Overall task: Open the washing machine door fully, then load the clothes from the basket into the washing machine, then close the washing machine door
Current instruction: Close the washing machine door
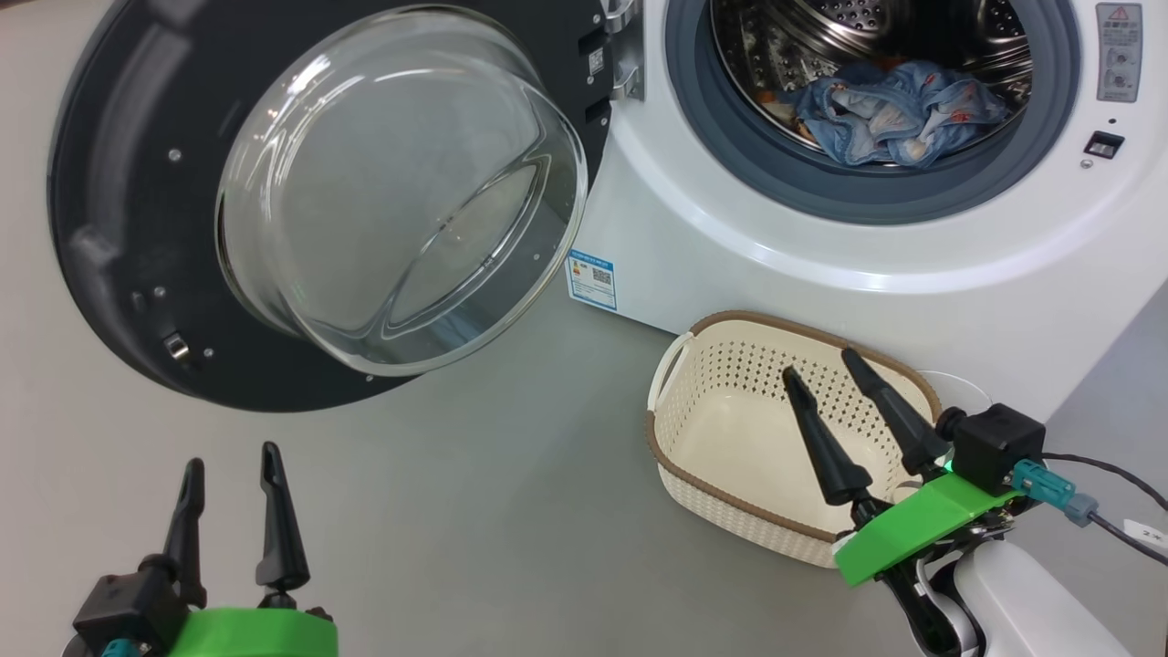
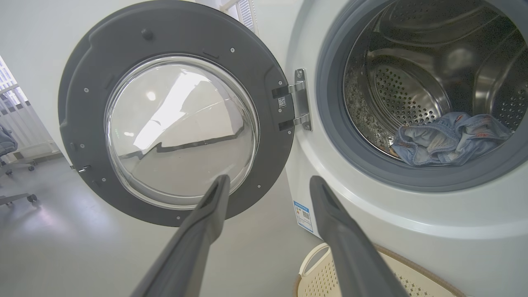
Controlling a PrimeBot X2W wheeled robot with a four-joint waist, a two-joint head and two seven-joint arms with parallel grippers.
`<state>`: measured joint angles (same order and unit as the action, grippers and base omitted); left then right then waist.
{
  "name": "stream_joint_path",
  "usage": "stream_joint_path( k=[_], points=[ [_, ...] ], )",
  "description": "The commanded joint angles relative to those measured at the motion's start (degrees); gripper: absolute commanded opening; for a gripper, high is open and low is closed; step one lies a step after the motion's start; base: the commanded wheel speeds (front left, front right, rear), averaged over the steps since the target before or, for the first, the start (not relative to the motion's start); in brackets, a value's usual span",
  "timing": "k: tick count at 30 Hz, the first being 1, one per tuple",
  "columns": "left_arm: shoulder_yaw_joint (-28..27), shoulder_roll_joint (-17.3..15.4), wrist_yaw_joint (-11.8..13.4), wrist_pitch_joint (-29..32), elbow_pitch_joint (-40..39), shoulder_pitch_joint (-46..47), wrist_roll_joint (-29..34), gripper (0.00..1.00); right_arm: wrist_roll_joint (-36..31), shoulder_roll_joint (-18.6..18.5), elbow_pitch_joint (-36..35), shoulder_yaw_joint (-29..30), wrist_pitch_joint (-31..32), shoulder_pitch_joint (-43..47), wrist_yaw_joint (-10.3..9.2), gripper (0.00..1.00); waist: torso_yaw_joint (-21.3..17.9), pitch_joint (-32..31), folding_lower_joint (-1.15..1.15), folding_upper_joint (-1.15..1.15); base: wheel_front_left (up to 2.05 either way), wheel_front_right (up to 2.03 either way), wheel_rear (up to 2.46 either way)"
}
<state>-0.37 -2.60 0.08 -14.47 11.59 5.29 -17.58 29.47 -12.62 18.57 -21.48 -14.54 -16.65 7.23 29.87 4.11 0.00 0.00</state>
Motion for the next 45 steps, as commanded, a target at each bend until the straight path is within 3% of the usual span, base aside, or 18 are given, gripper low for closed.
stream_joint_path(
  k=[1, 28, 29, 30, 31, 33, 39, 45],
  points=[
    [-2.17, -0.74, 0.57, -0.52, -1.86, 0.06, -0.14, 1.0, 1.13, -0.21, -0.97, -1.11, -0.46, 0.07, 0.25, 1.0, 0.15, 0.13, 0.0, 0.0, 0.0, 0.0, 0.0],
    [-2.74, -0.49, 0.27, -0.52, -2.14, 0.32, -0.23, 1.0, 1.86, -0.17, -0.93, -1.36, -0.46, -0.2, 0.25, 1.0, -0.15, 0.2, 0.0, 0.0, 0.0, 0.0, 0.0],
    [-2.8, -0.53, 0.23, -0.52, -2.09, 0.44, -0.22, 0.92, 1.77, -0.12, -1.0, -1.25, -0.46, -0.13, 0.25, 1.0, -0.34, 0.28, 0.0, 0.0, 0.0, 0.0, 0.0],
    [-2.91, -0.57, 0.2, -0.52, -2.09, 0.54, -0.24, 0.73, 1.69, -0.08, -1.05, -1.22, -0.46, -0.13, 0.25, 1.0, -0.6, 0.38, 0.0, 0.0, 0.0, 0.0, 0.0],
    [-3.0, -0.6, 0.14, -0.52, -2.1, 0.65, -0.25, 0.46, 1.63, -0.06, -1.11, -1.13, -0.46, -0.13, 0.25, 1.0, -0.79, 0.46, 0.0, 0.0, 0.0, 0.0, 0.0],
    [-3.13, -0.73, -0.02, -0.52, -2.19, 0.89, -0.21, 0.02, 1.53, -0.04, -1.22, -0.97, -0.46, -0.12, 0.25, 1.0, -1.14, 0.58, 0.0, 0.0, 0.0, 0.0, 0.0],
    [-3.75, -2.15, -1.04, -0.52, -3.18, 2.58, -0.35, 0.0, 1.43, -0.06, -1.33, -0.93, -0.46, -0.21, 0.25, 1.0, -1.85, 0.77, 0.0, 0.0, 0.0, 0.0, 0.0],
    [-6.36, -6.04, -1.61, 0.64, -6.94, 6.97, -1.59, 0.0, 1.44, -0.35, -1.3, -0.94, -0.46, -0.32, 0.25, 1.0, -2.3, 0.97, 0.0, 0.0, 0.0, 0.0, 0.0]
  ],
)
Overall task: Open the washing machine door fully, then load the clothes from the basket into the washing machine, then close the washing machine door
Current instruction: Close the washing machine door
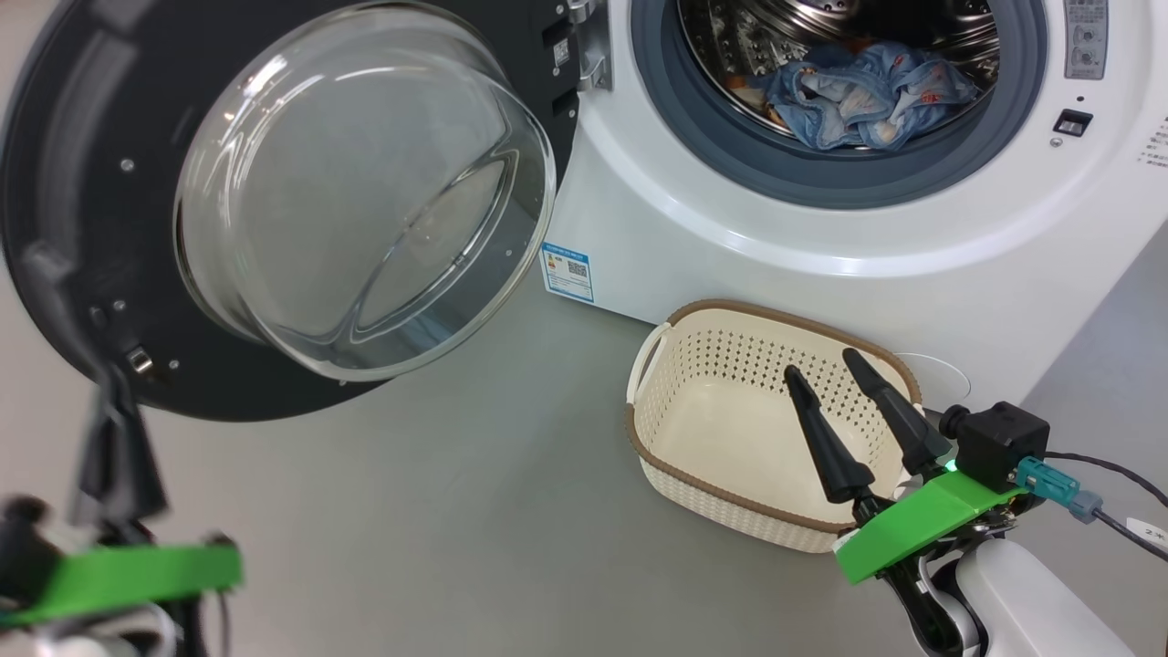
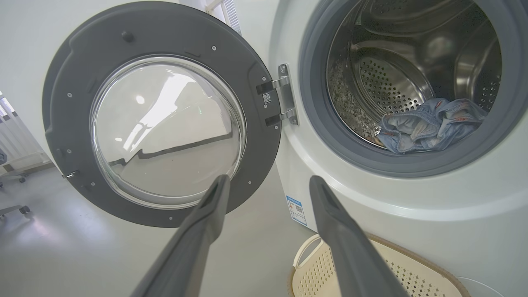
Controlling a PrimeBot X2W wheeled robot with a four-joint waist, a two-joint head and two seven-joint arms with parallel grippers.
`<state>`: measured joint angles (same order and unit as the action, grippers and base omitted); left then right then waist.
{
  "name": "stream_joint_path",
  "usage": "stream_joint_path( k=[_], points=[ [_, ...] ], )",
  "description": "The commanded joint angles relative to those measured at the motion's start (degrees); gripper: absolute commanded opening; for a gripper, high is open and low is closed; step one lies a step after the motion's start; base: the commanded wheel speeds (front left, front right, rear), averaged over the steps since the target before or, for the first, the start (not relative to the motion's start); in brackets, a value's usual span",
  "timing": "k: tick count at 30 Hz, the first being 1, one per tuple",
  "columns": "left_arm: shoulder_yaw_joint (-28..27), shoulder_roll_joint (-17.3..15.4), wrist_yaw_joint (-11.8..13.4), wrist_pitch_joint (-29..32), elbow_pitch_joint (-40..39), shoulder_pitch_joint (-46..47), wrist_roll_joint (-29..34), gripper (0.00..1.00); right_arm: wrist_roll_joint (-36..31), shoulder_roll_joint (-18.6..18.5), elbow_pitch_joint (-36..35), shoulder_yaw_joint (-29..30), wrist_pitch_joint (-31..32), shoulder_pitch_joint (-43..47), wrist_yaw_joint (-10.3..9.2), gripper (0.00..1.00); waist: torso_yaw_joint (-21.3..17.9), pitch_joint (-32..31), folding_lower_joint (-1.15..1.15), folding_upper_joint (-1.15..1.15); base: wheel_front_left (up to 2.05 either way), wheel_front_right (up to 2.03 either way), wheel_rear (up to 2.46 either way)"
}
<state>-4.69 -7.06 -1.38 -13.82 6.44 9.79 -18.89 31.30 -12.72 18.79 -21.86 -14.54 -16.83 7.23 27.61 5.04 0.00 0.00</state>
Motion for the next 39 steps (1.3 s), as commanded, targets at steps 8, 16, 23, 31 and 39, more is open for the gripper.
stream_joint_path(
  k=[8, 16, 23, 31, 39],
  points=[
    [-7.71, -5.53, -2.43, 5.4, -10.79, 12.88, -10.24, 0.0, -0.46, -1.16, -1.4, -0.96, -0.46, -0.29, 0.25, 1.0, -1.01, 0.96, 0.0, 0.0, 0.0, 0.0, 0.0],
    [-14.9, -9.96, -2.5, 9.82, -7.78, 21.94, -19.72, 0.0, -0.55, -2.11, -1.38, -1.65, -0.46, -1.41, 0.25, 1.0, -2.97, 2.55, 0.0, 0.0, 0.0, 0.0, 0.0],
    [-24.81, -13.27, -2.15, 17.87, 9.32, 30.12, -36.16, 0.0, -0.52, -3.51, -1.28, -2.11, -0.46, -2.4, 0.25, 1.0, -5.27, 4.55, 0.0, 0.0, 0.0, 0.0, 0.0],
    [-32.89, -19.87, -2.24, 25.04, 32.71, 38.68, -48.21, 0.0, -0.67, -5.89, -1.44, -3.02, -0.46, -3.33, 0.25, 1.0, -7.75, 6.44, 0.0, 0.0, 0.0, 0.0, 0.0],
    [-35.59, -24.48, -2.33, 28.16, 44.49, 42.31, -51.71, 0.0, -0.48, -7.63, -1.98, -3.22, -0.26, -3.6, 0.25, 1.0, -9.72, 8.16, 0.0, 0.0, 0.0, 0.0, 0.0]
  ],
)
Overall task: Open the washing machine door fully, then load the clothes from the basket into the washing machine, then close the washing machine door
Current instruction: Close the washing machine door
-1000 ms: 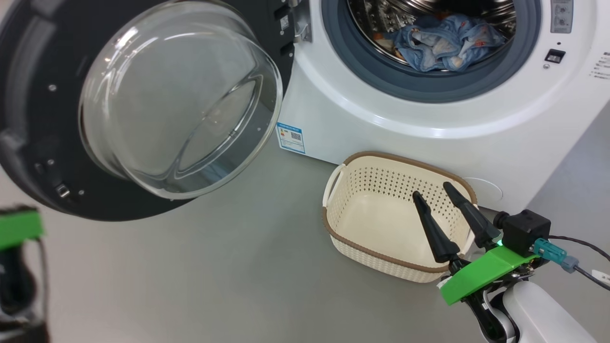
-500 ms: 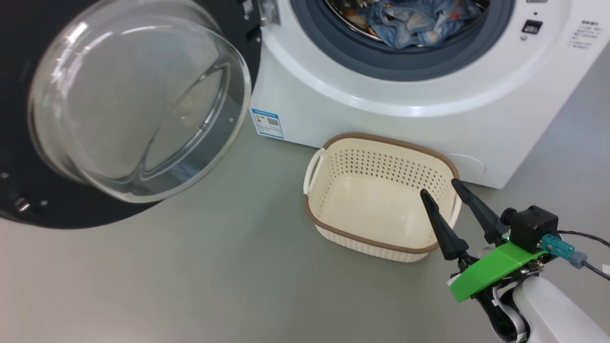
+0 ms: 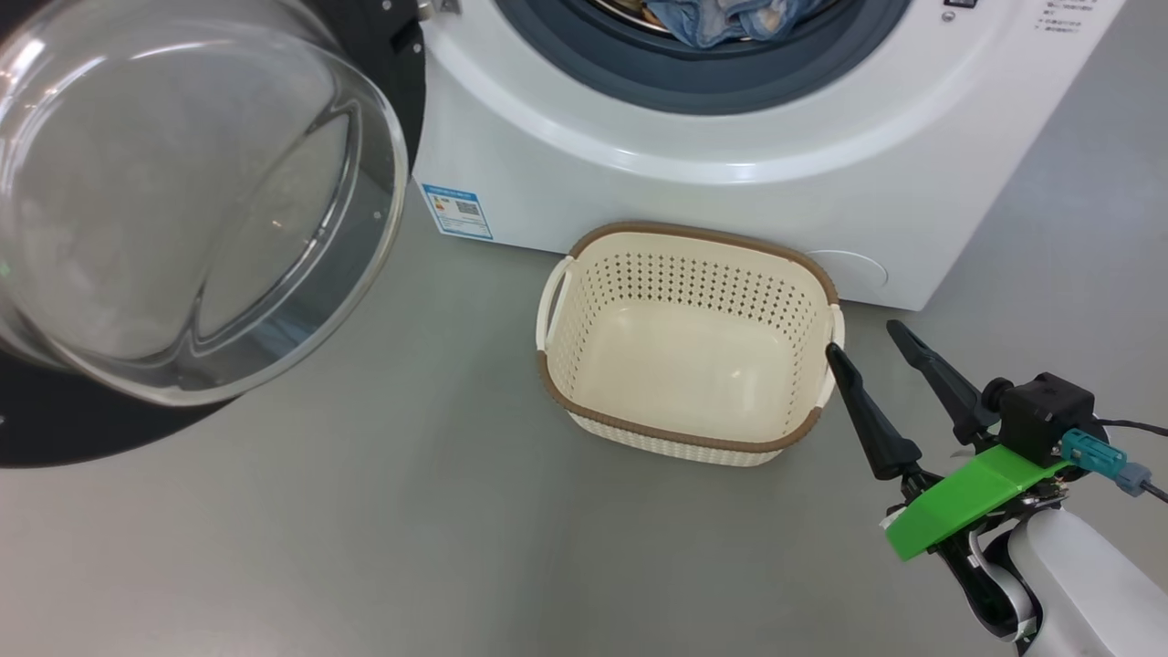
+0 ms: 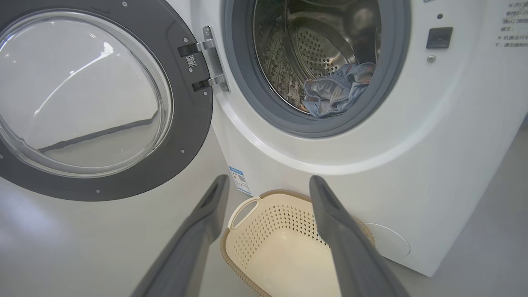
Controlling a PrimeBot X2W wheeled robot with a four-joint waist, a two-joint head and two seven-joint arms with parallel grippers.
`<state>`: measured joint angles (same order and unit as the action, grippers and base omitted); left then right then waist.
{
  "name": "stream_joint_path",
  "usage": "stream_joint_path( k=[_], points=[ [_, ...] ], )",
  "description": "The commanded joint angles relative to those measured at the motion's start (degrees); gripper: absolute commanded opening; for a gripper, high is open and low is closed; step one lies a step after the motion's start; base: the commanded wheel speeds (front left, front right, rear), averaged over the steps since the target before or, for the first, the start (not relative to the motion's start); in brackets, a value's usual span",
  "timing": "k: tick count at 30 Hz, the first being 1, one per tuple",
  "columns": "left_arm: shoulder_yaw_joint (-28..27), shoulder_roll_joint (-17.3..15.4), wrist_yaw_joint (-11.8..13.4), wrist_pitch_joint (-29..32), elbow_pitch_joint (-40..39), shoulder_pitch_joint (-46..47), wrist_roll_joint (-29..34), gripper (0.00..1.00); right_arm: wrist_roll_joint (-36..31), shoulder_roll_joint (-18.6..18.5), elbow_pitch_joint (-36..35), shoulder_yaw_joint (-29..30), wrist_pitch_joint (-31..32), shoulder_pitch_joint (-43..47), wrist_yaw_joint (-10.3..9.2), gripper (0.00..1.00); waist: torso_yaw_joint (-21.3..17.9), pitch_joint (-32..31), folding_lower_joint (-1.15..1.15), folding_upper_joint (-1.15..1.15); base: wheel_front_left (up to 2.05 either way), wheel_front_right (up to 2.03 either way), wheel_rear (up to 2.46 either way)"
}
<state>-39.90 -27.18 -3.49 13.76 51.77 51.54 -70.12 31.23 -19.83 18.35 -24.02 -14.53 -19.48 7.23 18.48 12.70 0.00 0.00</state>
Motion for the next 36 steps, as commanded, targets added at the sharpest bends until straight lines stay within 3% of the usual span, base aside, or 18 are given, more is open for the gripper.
stream_joint_path(
  k=[1, 14, 25, 36],
  points=[
    [-0.37, -4.86, -0.26, 0.9, 0.3, 0.82, -0.54, 0.0, -0.39, -0.63, -1.68, -1.19, -0.2, -0.97, 0.25, 1.0, -0.85, 0.64, 0.0, 0.0, 0.0, 0.0, 0.0],
    [2.71, -9.05, -1.62, 5.79, 9.61, 2.48, 1.08, 0.0, -0.54, -1.08, -2.29, -1.07, 0.28, -0.69, 0.25, 1.0, -2.19, 1.03, 0.0, 0.0, 0.0, 0.0, 0.0],
    [6.81, -9.2, -3.06, 9.02, 12.55, 1.21, 3.73, 0.0, -0.5, -1.09, -2.16, -1.16, 0.64, -0.45, 0.25, 1.0, -1.94, -0.08, 0.0, 0.0, 0.0, 0.0, 0.0],
    [11.35, -6.96, -3.96, 24.35, 7.92, -1.32, 1.84, 0.0, -0.08, 0.23, -1.23, -1.31, 0.31, 0.15, 0.25, 1.0, -0.45, -2.05, 0.0, 0.0, 0.0, 0.0, 0.0]
  ],
)
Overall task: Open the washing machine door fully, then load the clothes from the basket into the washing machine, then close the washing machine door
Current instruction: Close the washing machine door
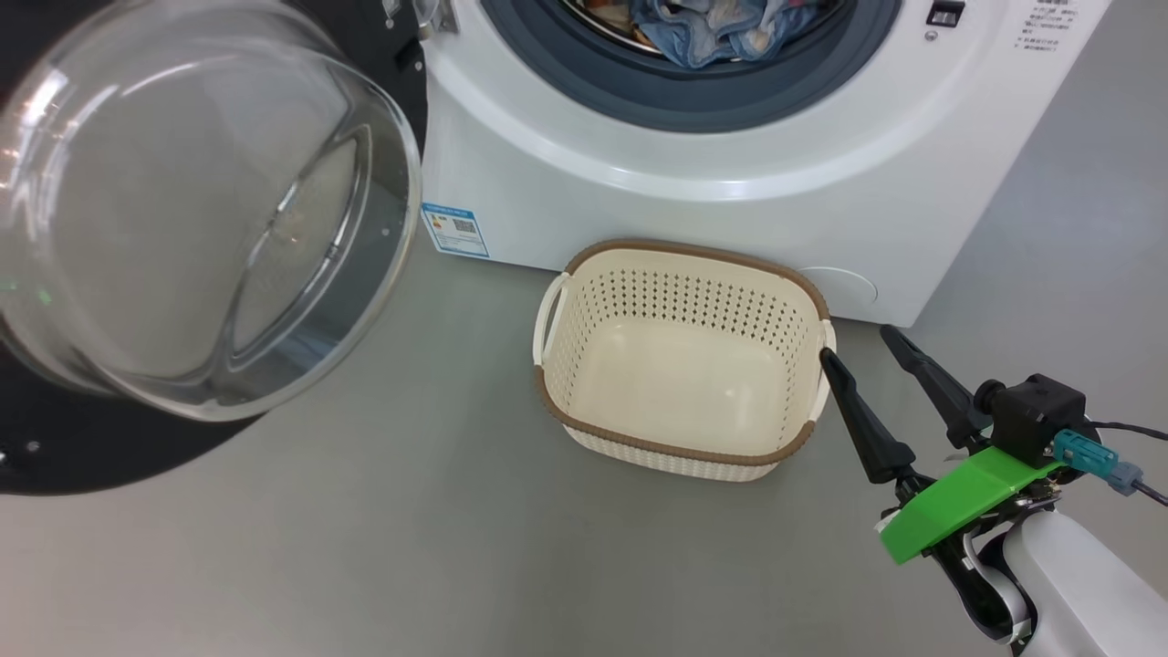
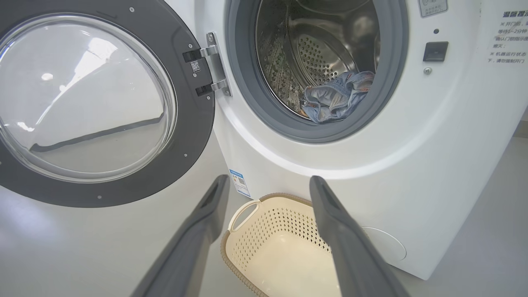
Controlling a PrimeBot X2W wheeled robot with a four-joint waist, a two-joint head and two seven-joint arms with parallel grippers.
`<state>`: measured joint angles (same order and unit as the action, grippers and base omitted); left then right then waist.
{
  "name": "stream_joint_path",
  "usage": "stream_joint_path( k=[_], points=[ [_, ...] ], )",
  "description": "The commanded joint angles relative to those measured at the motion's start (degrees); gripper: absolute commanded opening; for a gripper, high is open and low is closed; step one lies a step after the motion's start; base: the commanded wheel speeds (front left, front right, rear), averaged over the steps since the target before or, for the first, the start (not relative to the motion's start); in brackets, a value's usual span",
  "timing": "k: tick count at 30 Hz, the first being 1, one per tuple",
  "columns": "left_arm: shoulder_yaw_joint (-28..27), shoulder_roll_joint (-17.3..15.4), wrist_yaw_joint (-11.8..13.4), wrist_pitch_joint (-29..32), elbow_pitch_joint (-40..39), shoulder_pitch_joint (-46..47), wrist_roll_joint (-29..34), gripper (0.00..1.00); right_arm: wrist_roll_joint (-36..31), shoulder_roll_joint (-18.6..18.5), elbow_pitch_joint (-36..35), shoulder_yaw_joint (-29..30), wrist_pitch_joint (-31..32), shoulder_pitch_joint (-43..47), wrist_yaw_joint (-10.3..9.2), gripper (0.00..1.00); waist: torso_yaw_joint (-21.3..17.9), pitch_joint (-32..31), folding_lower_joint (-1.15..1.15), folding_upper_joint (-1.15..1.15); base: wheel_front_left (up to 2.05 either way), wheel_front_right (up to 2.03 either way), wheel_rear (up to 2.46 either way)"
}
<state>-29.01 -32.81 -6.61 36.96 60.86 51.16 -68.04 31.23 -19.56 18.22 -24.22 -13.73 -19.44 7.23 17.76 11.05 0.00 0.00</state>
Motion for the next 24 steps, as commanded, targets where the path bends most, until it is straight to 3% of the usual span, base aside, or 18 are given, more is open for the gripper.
stream_joint_path(
  k=[1, 15, 24],
  points=[
    [0.67, -1.02, -0.85, 2.8, -2.18, -1.73, -0.82, 0.0, -0.01, 0.08, -0.97, -1.1, -0.55, 0.21, 0.25, 1.0, 0.39, -0.67, 0.0, 0.0, 0.0, 0.0, 0.0],
    [3.34, 1.93, -0.87, 18.71, -11.82, -9.57, -4.7, 0.0, 1.37, 1.73, 1.07, -2.2, -1.11, 0.8, 0.25, 1.0, 2.32, -3.93, 0.0, 0.0, 0.0, 0.0, 0.0],
    [4.77, 6.23, 0.45, 28.92, -25.2, -15.83, -8.52, 0.0, 1.93, 2.7, 2.03, -2.29, -1.24, 1.03, 0.25, 1.0, 2.72, -5.46, 0.0, 0.0, 0.0, 0.0, 0.0]
  ],
)
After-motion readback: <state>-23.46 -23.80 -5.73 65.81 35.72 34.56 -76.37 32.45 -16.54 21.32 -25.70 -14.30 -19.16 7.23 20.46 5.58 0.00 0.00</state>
